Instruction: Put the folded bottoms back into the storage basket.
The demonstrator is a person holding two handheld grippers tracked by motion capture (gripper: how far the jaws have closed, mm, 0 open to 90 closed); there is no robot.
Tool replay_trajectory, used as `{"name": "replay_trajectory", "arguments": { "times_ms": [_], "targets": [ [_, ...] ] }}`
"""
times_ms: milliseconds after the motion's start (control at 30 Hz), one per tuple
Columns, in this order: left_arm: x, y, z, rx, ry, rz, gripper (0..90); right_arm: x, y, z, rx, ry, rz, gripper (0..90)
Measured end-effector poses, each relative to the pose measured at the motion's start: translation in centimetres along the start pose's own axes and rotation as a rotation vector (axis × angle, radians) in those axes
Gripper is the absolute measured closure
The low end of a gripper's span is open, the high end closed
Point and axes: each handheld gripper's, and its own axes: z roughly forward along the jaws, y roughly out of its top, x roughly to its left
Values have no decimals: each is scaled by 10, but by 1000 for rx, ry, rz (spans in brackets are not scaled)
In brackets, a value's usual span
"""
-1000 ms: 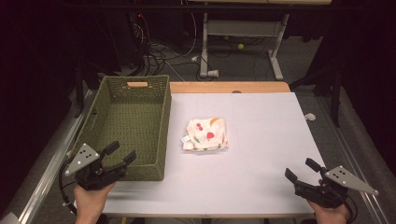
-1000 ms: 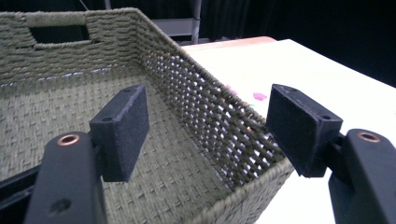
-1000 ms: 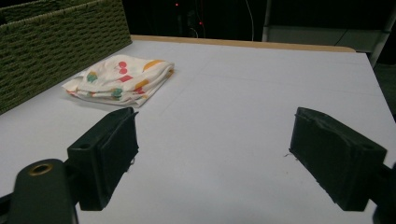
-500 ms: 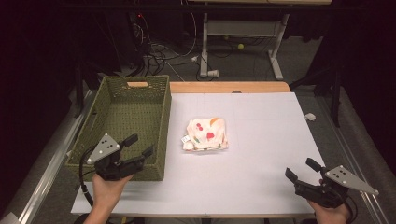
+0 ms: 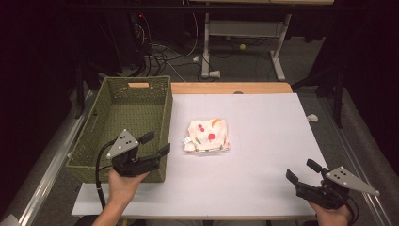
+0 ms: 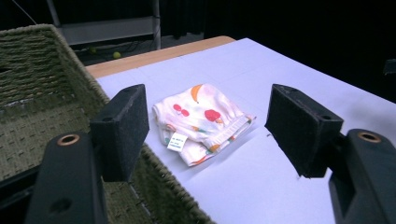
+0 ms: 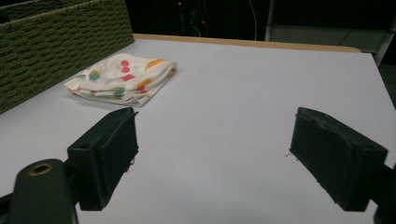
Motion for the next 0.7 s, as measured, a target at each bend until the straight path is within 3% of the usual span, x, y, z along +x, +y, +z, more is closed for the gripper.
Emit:
{"name": "replay_trajectory", "arguments": {
  "times_ms": [600,700],
  "targets": [
    [-18,12,30,34,-45,9,278,-2,0,-2,-6,0,12,152],
    [-22,11,37,66,-44,14,278,-1,0,-3,-13,8,10,152]
  ]
}}
